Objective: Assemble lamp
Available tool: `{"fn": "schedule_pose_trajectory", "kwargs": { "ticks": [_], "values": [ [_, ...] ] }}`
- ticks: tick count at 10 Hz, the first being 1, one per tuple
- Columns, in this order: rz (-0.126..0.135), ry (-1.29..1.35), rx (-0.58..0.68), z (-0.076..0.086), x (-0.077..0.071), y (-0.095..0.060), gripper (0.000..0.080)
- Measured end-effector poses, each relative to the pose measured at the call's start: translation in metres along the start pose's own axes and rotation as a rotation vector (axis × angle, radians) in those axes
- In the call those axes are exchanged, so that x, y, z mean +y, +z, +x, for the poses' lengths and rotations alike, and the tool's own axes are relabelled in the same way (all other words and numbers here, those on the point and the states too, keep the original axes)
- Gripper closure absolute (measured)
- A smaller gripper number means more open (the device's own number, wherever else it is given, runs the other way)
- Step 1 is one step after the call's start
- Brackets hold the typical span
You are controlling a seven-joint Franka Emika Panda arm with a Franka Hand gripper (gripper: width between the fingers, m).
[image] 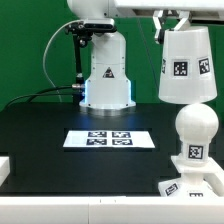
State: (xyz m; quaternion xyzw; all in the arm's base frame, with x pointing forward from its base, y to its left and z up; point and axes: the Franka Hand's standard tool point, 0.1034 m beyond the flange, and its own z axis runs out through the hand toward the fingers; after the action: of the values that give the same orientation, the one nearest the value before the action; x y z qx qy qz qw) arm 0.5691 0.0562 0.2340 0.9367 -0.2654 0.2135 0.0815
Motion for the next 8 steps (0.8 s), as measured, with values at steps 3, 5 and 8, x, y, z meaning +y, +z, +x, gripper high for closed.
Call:
{"fn": "schedule_pose_trajectory", "kwargs": {
  "ticks": [3,5,8],
  "values": [
    [-0.047,-0.107,0.055,0.016,-0.010,0.007,0.0752],
    [-0.035,-0.175,0.056,0.031,-0.026,0.015,0.0752],
    [-0.007,-0.154,0.037,0.028,-0.032,0.015,0.0752]
  ]
}}
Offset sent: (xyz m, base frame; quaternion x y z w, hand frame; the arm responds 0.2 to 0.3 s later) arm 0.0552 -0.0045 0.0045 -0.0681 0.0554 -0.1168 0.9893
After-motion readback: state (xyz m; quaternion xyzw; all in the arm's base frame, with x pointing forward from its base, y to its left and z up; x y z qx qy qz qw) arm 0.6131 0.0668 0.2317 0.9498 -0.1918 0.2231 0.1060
